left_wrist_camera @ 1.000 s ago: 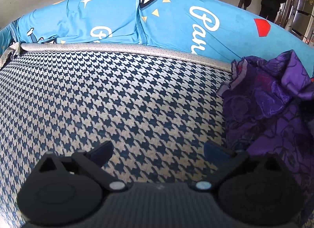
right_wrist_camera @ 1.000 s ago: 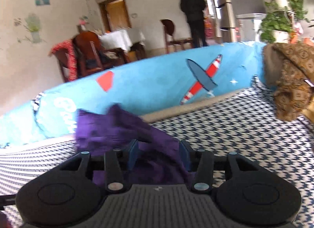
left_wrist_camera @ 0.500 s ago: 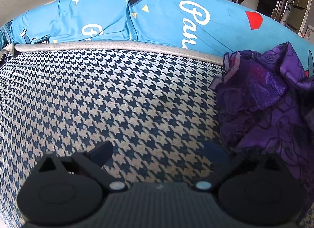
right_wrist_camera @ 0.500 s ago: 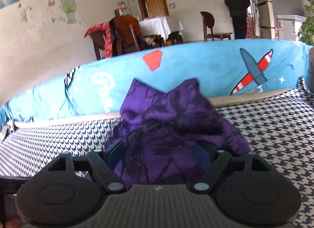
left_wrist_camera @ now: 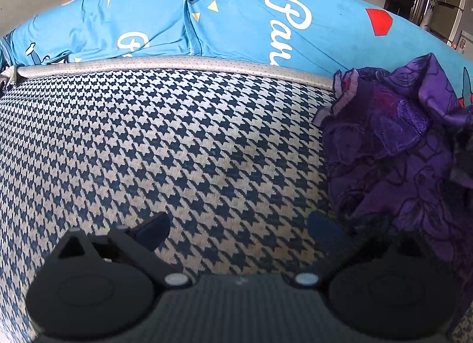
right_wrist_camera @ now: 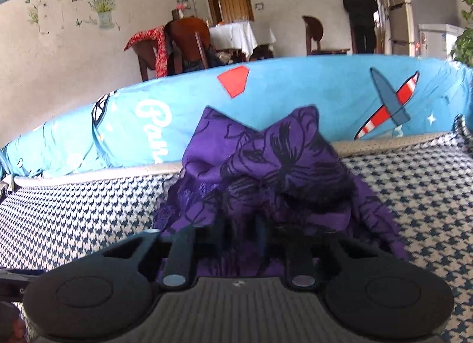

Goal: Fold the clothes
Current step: 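Lower the purple garment with the right gripper and open it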

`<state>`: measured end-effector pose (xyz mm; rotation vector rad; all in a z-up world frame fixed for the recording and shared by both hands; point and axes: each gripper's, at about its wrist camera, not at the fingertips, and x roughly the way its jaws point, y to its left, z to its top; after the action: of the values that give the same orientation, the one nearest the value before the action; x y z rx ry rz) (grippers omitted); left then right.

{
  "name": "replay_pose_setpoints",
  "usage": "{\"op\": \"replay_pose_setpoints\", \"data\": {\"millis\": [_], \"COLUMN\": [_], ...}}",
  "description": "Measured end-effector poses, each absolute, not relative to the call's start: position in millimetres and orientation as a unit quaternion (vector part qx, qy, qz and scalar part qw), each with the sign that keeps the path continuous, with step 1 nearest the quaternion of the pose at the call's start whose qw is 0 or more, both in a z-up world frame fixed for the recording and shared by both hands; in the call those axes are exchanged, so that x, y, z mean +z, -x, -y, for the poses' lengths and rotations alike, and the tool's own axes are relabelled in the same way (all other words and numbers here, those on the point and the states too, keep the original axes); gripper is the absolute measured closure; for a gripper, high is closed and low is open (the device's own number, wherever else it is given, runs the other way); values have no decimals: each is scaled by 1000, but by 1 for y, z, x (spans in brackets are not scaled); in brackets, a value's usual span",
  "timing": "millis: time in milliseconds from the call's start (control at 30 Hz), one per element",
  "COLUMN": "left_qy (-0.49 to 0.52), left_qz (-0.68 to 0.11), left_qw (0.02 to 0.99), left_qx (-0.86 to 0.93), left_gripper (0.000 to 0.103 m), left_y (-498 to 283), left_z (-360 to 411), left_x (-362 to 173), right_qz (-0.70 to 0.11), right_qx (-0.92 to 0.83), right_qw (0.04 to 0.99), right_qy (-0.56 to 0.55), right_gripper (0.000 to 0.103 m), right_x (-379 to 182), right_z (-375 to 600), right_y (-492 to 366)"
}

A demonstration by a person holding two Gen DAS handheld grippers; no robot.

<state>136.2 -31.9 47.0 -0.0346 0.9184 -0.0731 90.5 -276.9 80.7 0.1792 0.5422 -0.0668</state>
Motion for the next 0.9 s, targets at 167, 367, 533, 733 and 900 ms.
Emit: {"op": "replay_pose_setpoints", "data": {"millis": [167, 367, 533, 733, 900], "left_qy": [10, 3, -4, -6, -4], "left_qz": [-443, -446, -446, -448, -449], "left_qw": [896, 894, 894, 893, 893], "left_qx": [-38, -38, -40, -40, -38], "left_gripper": [0, 0, 0, 0, 0], "left_y": [-135, -136, -136, -136, -137], "left_z": [35, 40, 45, 47, 44], "left_x": [46, 43, 41, 40, 39], "right_qz": [-227, -193, -181, -189, -249], "right_qx": [-86, -222, -248, -160, -44], "right_qw": [964, 951, 946, 964, 963], "right_qy": [-106, -90, -101, -96, -91], "right_gripper": [89, 88, 83, 71, 56], "right_x": [96, 111, 117, 117, 102], "right_z": [301, 336, 352, 339, 312], "right_y": [-81, -71, -60, -63, -78]}}
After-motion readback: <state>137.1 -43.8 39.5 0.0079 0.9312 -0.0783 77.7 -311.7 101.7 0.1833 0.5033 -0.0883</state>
